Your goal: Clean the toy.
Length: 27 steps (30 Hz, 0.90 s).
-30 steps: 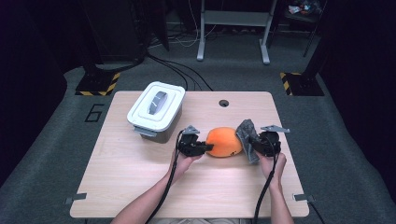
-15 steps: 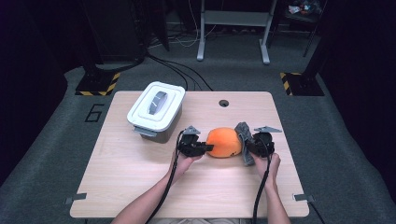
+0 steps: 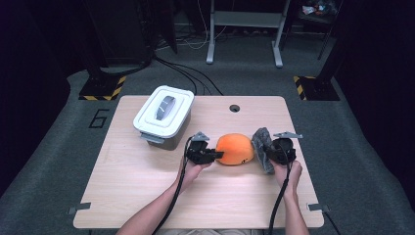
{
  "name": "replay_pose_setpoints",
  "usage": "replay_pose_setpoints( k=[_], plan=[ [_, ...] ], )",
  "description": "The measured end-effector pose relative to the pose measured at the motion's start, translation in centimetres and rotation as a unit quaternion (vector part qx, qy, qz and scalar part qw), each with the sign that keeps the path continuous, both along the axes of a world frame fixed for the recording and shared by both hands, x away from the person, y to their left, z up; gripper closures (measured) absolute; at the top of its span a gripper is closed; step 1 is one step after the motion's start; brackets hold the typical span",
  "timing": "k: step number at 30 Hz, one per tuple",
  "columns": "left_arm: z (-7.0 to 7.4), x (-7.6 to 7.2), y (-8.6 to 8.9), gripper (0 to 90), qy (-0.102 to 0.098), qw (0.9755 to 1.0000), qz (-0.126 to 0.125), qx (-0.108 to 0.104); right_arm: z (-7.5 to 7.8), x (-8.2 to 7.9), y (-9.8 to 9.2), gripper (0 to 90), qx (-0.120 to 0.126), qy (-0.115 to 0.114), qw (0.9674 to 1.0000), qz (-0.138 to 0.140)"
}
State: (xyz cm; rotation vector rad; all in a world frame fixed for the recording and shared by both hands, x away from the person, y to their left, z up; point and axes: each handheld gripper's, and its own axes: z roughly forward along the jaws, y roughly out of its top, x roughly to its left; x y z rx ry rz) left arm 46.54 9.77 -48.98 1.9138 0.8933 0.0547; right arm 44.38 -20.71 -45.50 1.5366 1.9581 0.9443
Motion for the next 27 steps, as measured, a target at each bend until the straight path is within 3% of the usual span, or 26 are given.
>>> replay_pose_setpoints(
  k=[3, 6, 10, 13, 18, 21, 27],
  plan=[
    [0.0, 0.0, 0.0, 73.9, -0.001, 1.0, 0.0, 0.0, 1.2, -0.5, 0.7, 71.2, 0.005, -0.021, 0.9997, 0.015],
    [0.0, 0.0, 0.0, 73.9, 0.0, 1.0, 0.0, 0.0, 1.3, -0.4, 2.1, 71.2, 0.002, -0.021, 0.9992, 0.034],
    [0.0, 0.0, 0.0, 73.9, 0.001, 1.0, 0.0, -0.001, 0.0, 0.3, 3.2, 71.4, -0.015, -0.006, 0.9991, 0.039],
    [0.0, 0.1, -0.1, 73.9, -0.005, 1.0, -0.003, 0.0, -0.9, 0.7, 2.8, 71.4, -0.011, 0.004, 0.9995, 0.029],
    [0.0, 0.1, -0.1, 73.8, -0.002, 1.0, -0.002, 0.0, -2.8, 1.4, 2.1, 71.4, -0.019, 0.051, 0.9984, 0.016],
    [0.0, 0.1, -0.1, 73.8, -0.002, 1.0, -0.002, -0.001, -3.5, 1.8, 1.6, 71.3, -0.019, 0.064, 0.9977, 0.014],
    [0.1, 0.1, -0.1, 73.5, -0.004, 1.0, -0.005, 0.002, -0.9, 0.8, 1.1, 71.2, -0.008, 0.027, 0.9995, 0.013]
  ],
)
